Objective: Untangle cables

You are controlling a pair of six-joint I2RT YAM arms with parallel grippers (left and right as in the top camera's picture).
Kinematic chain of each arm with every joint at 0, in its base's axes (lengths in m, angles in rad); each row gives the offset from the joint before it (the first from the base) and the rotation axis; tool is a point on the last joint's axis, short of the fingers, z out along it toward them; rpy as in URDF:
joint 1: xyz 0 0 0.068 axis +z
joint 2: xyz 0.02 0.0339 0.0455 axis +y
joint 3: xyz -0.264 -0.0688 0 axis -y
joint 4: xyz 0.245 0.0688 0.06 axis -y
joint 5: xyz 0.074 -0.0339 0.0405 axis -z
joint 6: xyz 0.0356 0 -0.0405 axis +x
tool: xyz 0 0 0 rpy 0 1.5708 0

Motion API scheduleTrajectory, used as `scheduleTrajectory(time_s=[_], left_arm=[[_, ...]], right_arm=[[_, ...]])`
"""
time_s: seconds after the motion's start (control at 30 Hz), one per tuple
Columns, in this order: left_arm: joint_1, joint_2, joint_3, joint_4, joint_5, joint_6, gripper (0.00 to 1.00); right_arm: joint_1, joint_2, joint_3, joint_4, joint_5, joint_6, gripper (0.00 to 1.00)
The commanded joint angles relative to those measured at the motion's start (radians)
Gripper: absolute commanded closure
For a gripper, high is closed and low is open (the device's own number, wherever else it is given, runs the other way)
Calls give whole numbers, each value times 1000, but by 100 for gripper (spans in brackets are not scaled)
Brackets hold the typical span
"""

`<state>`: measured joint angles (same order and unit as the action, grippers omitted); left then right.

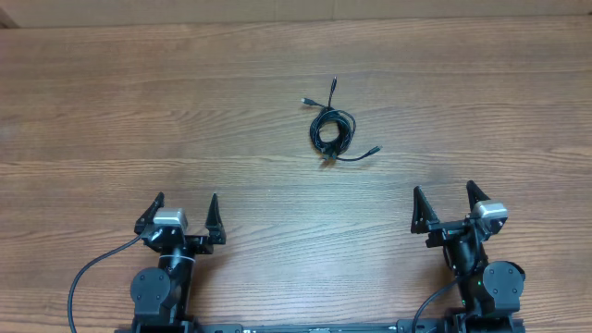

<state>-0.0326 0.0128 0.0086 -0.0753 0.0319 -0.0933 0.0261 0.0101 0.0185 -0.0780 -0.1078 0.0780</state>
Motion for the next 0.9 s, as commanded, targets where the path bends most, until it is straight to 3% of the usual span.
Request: scheduleTrajectory(time_s=[0.0,0.73,0.87], left_arm=[[0,-8,-4,-2,-12,24,0],[0,-8,-4,-2,-10,19,0],[0,-8,-4,-3,-9,19,0]], right_arm=[[-2,-7,-10,4,-6,1,0],[-2,-7,-10,13,-6,6,0],[-2,-7,-10,15,19,64,0]])
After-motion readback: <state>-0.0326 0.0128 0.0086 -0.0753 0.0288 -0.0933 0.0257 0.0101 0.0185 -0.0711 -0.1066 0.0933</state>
